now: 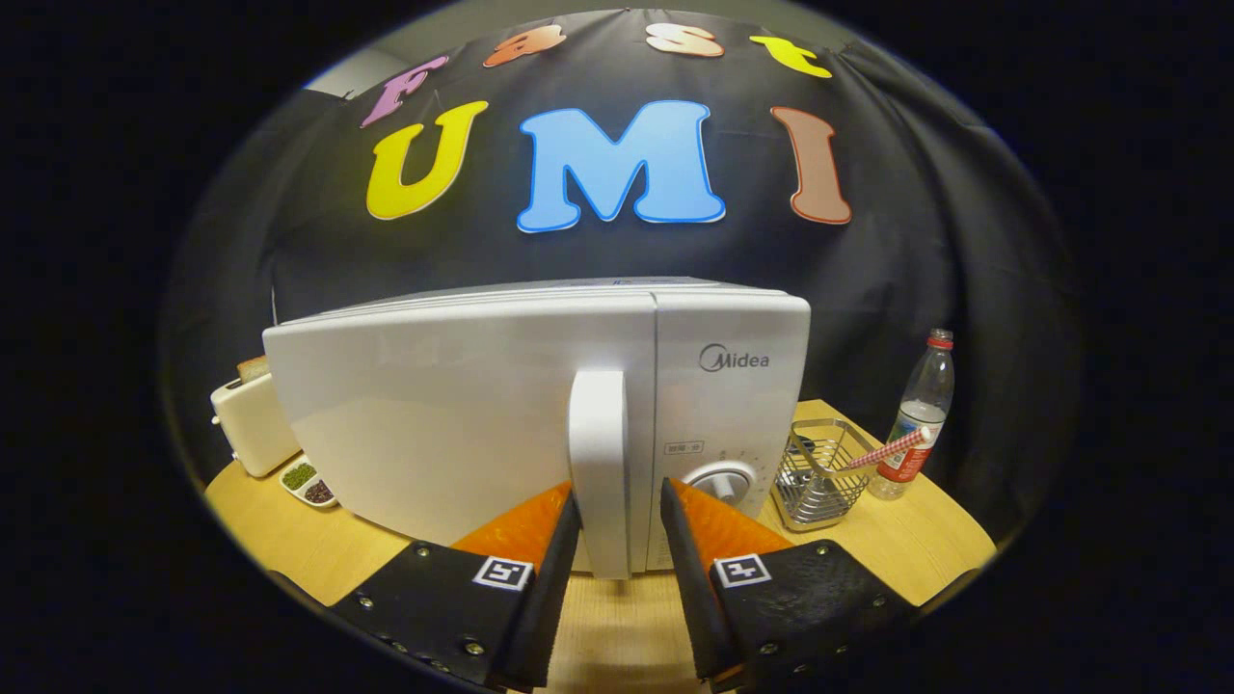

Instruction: Open the microwave, put the food inside, and close the microwave door.

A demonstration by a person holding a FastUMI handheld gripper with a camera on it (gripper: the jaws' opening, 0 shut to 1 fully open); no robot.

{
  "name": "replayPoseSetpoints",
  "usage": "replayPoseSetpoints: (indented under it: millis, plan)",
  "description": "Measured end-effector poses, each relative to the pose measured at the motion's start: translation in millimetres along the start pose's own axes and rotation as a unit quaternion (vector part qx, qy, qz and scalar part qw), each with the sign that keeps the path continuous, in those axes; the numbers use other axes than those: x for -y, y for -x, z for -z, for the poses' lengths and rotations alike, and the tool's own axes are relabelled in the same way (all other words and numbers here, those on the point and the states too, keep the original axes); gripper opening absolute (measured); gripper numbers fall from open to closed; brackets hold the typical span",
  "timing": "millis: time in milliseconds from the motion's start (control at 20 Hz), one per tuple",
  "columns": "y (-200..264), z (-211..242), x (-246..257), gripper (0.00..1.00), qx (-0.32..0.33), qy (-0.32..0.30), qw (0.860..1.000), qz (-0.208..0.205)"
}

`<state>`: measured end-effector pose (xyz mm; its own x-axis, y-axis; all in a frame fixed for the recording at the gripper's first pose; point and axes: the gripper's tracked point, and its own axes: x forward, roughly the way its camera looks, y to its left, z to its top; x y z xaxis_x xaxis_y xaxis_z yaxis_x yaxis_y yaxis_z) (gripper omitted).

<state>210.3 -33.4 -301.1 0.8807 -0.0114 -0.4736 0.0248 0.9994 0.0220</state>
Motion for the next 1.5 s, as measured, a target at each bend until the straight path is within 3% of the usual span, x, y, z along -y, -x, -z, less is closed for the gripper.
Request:
replayPoseSetpoints:
  millis: [150, 200, 300, 450, 500, 600, 750, 1000, 1200, 1350, 1500]
  plan:
    - [-3, 3, -6, 0.54, -0.002, 0.012, 1.0, 0.006]
    - [6, 0, -6, 0.3, -0.003, 0.02, 1.0, 0.007]
    - [-24, 11, -4, 0.29, -0.007, 0.023, 1.0, 0.011]
    - [2, 2, -4, 0.25, -0.022, 0.016, 0.999, 0.022]
    - [2, 2, -5, 0.16, -0.028, 0.018, 0.999, 0.027]
    - [3, 2, -6, 0.1, -0.033, 0.013, 0.999, 0.022]
    - [4, 3, -7, 0.1, -0.041, 0.01, 0.999, 0.005]
    - [53, 17, -20, 0.1, -0.018, 0.058, 0.998, 0.013]
    - [70, 25, -27, 0.1, -0.042, 0.031, 0.999, -0.004]
    - [93, 28, -38, 0.22, -0.054, 0.019, 0.998, -0.022]
    - [115, 33, -51, 0.24, -0.056, 0.042, 0.997, -0.032]
